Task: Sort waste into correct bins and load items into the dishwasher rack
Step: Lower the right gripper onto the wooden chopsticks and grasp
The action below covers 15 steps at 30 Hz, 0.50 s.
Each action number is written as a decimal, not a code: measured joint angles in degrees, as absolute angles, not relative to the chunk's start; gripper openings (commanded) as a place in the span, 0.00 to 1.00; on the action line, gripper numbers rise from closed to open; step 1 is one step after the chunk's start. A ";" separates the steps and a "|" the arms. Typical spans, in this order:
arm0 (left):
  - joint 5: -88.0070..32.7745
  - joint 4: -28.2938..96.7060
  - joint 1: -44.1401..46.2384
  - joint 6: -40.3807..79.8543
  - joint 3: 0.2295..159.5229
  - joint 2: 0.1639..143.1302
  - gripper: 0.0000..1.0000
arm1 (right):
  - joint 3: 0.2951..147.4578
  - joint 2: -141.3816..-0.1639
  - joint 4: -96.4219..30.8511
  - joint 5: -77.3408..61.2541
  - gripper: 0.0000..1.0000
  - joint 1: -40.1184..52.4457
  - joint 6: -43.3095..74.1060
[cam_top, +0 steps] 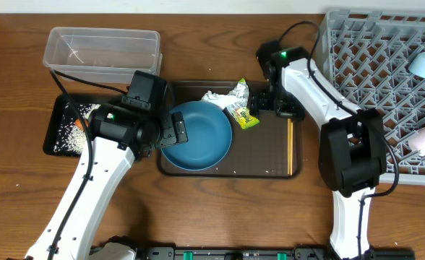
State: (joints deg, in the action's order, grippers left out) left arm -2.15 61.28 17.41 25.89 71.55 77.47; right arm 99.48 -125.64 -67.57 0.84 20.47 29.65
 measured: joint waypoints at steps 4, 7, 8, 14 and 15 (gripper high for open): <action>-2.15 61.28 17.41 25.89 71.55 77.47 0.98 | 96.92 -125.71 -65.98 0.84 0.99 20.47 29.71; -2.15 61.28 17.41 25.89 71.55 77.47 0.98 | 95.85 -125.75 -65.28 0.84 0.99 20.47 29.74; -2.15 61.28 17.41 25.89 71.55 77.47 0.98 | 95.57 -125.75 -65.08 0.84 0.99 20.47 29.74; -2.15 61.28 17.41 25.89 71.55 77.47 0.98 | 93.95 -125.75 -63.29 0.91 0.99 20.47 29.71; -2.15 61.30 17.41 25.89 71.55 77.47 0.98 | 93.93 -125.75 -63.16 0.91 0.99 20.47 29.74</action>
